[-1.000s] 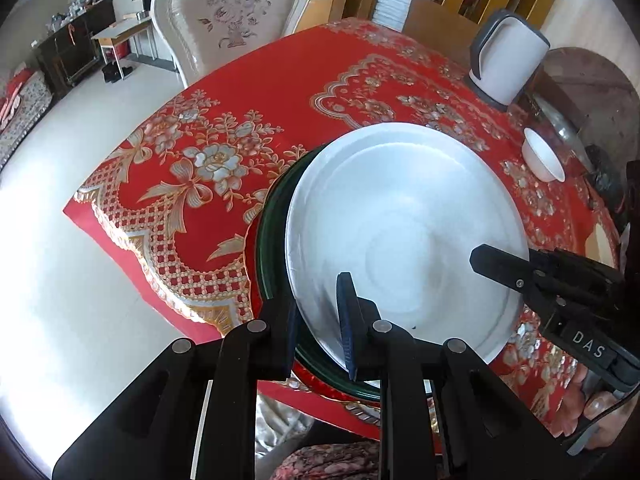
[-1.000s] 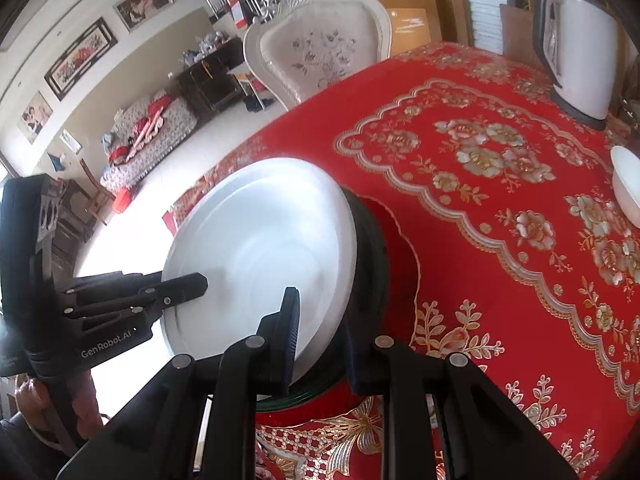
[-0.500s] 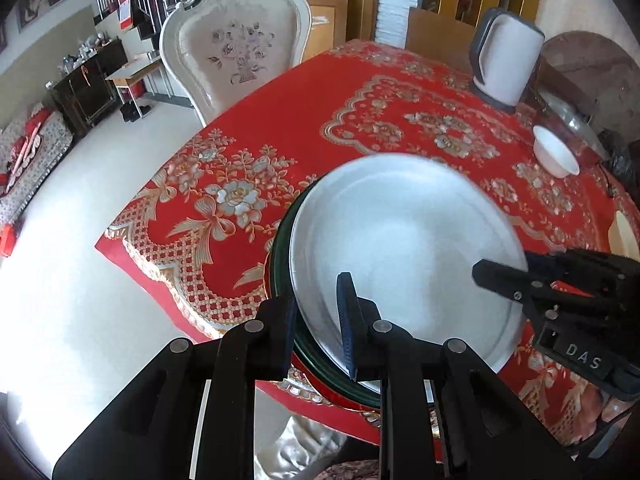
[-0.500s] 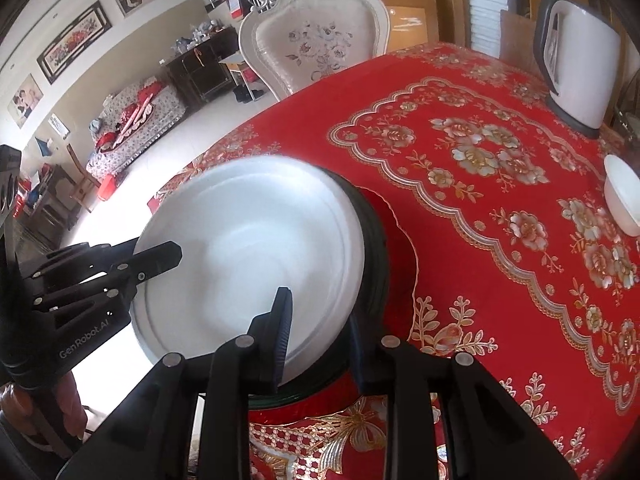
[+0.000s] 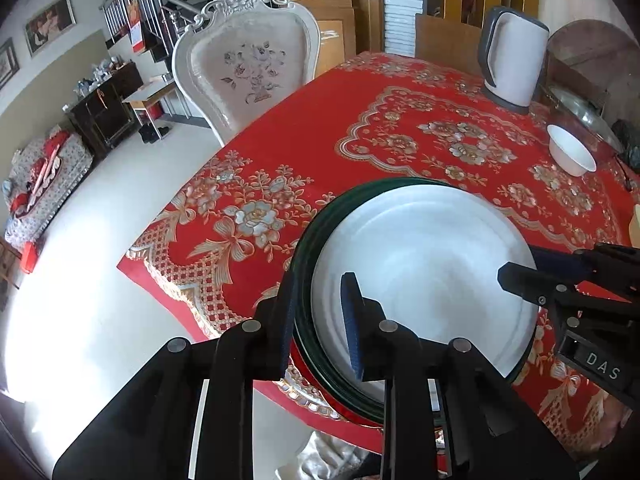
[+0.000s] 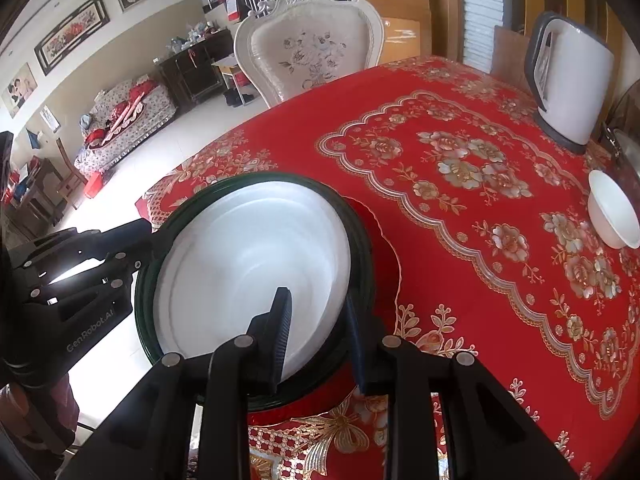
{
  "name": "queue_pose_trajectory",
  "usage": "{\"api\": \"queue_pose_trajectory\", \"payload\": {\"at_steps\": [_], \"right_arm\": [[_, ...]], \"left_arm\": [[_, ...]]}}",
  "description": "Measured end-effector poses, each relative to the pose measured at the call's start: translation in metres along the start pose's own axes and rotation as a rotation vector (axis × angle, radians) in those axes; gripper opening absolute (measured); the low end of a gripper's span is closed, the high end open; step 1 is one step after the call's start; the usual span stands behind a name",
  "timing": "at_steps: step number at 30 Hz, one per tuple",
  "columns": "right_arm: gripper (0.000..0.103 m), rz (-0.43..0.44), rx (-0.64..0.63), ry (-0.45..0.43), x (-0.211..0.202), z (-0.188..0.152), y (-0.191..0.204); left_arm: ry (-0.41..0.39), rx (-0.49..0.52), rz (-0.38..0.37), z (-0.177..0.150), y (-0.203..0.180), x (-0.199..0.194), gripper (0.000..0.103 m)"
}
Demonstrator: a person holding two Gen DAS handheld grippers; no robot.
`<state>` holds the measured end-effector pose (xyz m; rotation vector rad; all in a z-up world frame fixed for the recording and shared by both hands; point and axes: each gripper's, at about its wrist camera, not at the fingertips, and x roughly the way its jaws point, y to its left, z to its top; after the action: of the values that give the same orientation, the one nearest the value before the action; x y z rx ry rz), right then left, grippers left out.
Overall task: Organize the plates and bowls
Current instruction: 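Lower the white plate into the green bowl and open both grippers, then withdraw both grippers and move them toward the white and cream bowls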
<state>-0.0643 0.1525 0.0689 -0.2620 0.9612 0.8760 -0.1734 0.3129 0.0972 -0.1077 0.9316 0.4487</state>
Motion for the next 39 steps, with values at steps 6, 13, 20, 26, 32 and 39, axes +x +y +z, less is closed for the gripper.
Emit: {"api": "queue_pose_trajectory", "payload": {"at_steps": [6,13,20,26,32,39], "right_arm": [[0.035,-0.082,-0.009,-0.041,-0.008,0.0,-0.001],[0.035,-0.031,0.052,-0.048,-0.017,-0.004,-0.019],[0.041,-0.018,0.131,-0.075,-0.032,-0.016,-0.044],[0.042,-0.053,0.208,-0.105,-0.053,-0.03,-0.077],[0.044,-0.111,0.291,-0.129,-0.076,-0.049,-0.117],[0.044,-0.19,0.371,-0.14,-0.097,-0.07,-0.159]], "left_arm": [[0.007,-0.019,-0.025,0.0,-0.002,0.0,0.022],[0.004,-0.015,-0.079,0.005,-0.019,-0.003,0.022],[-0.019,0.031,-0.124,0.011,-0.062,-0.007,0.022],[-0.039,0.1,-0.182,0.019,-0.112,-0.01,0.022],[-0.047,0.16,-0.25,0.025,-0.168,-0.011,0.022],[-0.038,0.231,-0.308,0.026,-0.225,-0.009,0.022]]}}
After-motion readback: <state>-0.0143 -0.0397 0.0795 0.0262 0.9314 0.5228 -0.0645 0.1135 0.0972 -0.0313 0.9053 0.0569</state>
